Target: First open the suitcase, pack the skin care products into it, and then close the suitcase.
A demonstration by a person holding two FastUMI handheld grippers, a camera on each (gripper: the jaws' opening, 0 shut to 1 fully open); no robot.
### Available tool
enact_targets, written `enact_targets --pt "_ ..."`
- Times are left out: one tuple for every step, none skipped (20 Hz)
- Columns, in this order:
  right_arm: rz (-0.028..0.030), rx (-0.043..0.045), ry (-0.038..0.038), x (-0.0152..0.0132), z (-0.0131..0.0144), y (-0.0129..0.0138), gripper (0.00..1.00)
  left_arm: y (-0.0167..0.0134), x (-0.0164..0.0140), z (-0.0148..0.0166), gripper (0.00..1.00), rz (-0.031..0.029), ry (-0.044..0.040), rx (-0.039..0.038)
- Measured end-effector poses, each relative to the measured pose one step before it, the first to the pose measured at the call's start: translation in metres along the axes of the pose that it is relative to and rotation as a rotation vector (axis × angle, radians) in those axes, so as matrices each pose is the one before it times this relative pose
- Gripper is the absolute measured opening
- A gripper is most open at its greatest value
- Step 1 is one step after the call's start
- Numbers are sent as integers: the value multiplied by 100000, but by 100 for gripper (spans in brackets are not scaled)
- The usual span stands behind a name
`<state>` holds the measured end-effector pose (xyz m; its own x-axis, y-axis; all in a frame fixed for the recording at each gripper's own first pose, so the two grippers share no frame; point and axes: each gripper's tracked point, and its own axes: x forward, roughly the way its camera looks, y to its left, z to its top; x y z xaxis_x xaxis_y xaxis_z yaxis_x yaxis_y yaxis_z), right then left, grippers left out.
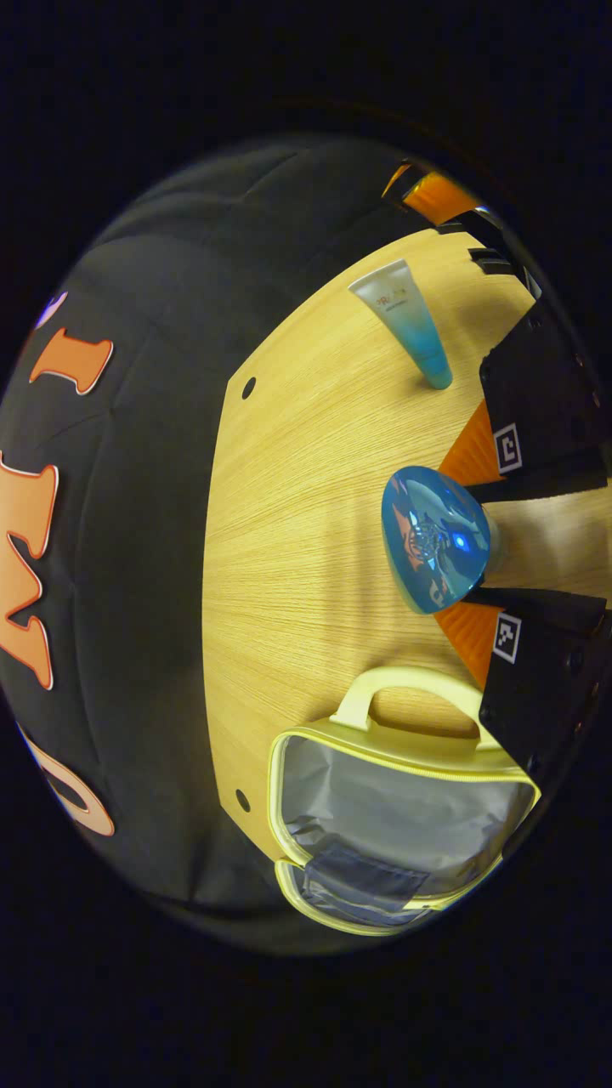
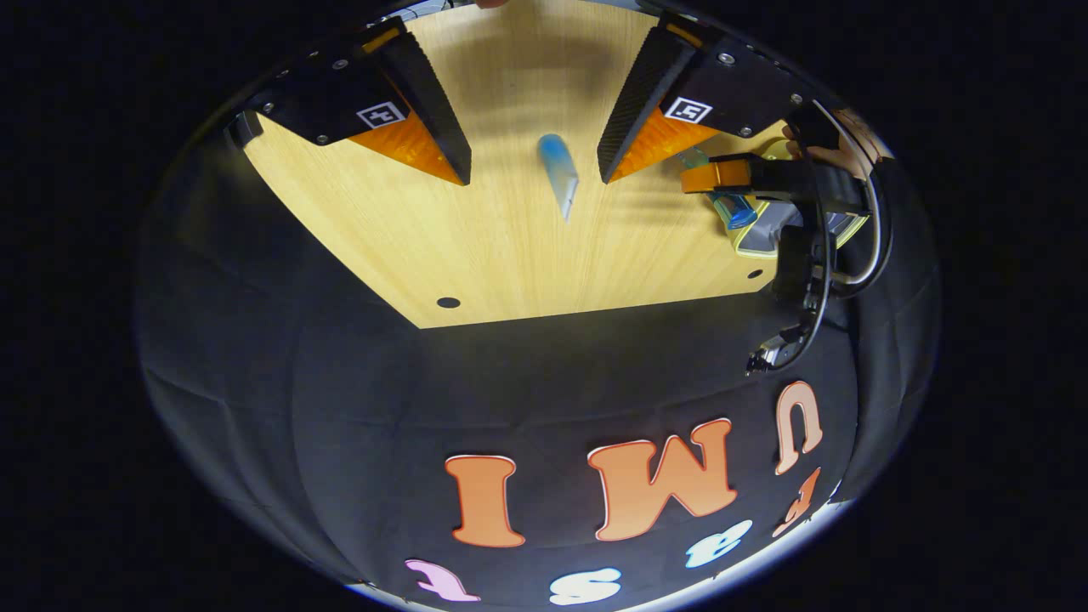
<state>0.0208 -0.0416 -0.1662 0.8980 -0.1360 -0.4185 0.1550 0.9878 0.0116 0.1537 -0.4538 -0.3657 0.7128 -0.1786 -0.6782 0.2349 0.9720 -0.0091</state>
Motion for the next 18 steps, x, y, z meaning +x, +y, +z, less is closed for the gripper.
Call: enact_targets --pt "813 -799 1191 727 -279 615 95 -99 -746 265 45 -1387 -624 895" --pt "226 -1565 1115 890 -185 549 95 -145 -788 432 45 -1544 -262 410" --pt "1100 -1258 928 894 -419 586 95 -86 -888 522 45 -1558 -809 -38" --pt "275 -622 2167 1054 -433 516 95 119 -1084 545 45 -1234 -683 67" --pt "826 -324 2300 1211 -576 405 95 200 -1069 600 45 -684 -534 707" --pt "502 188 3959 1220 -795 395 95 289 -1076 524 45 -365 -1224 1148" --pt "1379 1015 3257 1269 -597 323 96 482 -1132 593 45 164 -879 1279" --pt "1101 1691 3485 1164 -628 308 96 493 -1321 529 45 17 -1118 343" --pt "-1521 1089 3257 943 -692 -506 96 331 -1137 486 45 -916 -994 -201" --pt "-548 1097 1701 753 -143 -208 96 338 -1368 426 44 -557 -723 -597" --pt "-1721 215 674 444 72 -365 96 393 -804 503 45 -473 -841 -464" --pt "-2205 -388 893 593 -162 -414 96 616 -797 304 45 69 -479 -374" --pt "-1912 -530 672 683 -231 -29 96 763 -669 300 45 739 -290 -427" --pt "-1614 -871 755 459 -231 -149 96 668 -460 213 45 1058 -886 -375" --pt "-1834 -975 996 395 -331 -318 95 781 -542 114 45 1266 -303 -54" --pt "-1253 -870 1022 586 -262 -255 93 897 -248 -191 45 1314 65 -361" --pt "-380 -644 1228 221 -358 -67 87 580 -111 -222 45 969 435 -690" --pt "-328 -518 999 272 -92 -98 86 688 -23 -394 45 574 602 -1264"
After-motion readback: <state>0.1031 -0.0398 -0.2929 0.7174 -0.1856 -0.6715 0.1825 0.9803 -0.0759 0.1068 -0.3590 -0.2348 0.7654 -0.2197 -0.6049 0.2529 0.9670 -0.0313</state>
